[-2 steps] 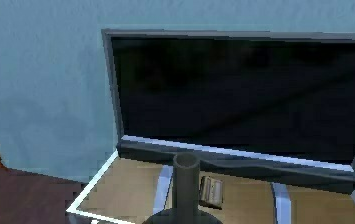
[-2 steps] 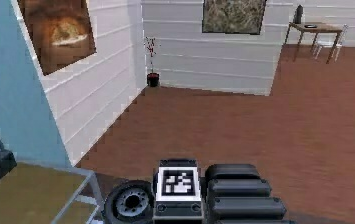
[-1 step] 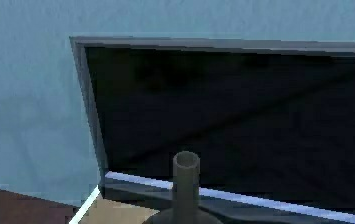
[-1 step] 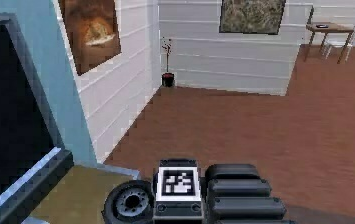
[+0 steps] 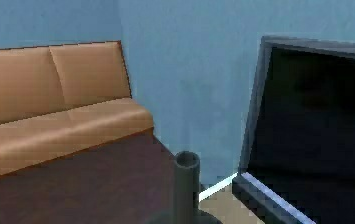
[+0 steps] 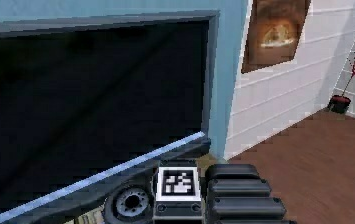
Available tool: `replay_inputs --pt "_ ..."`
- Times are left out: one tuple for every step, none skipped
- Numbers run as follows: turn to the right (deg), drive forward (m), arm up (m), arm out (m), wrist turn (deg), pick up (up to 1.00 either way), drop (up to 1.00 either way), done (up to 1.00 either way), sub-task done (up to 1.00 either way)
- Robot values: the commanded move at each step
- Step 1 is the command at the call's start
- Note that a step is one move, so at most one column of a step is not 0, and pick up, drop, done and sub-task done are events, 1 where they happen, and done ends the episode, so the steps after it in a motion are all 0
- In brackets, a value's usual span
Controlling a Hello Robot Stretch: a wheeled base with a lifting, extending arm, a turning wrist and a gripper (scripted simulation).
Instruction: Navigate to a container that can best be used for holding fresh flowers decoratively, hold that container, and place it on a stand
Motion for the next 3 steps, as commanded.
replay_inputs --pt "-45.0 0.0 0.0 0.0 0.0 0.0 0.0 0.0 0.0" --pt "-39.0 0.0 0.0 0.0 0.0 0.0 0.0 0.0 0.0" --pt "45.0 0.0 0.0 0.0 0.0 0.0 0.0 0.0 0.0"
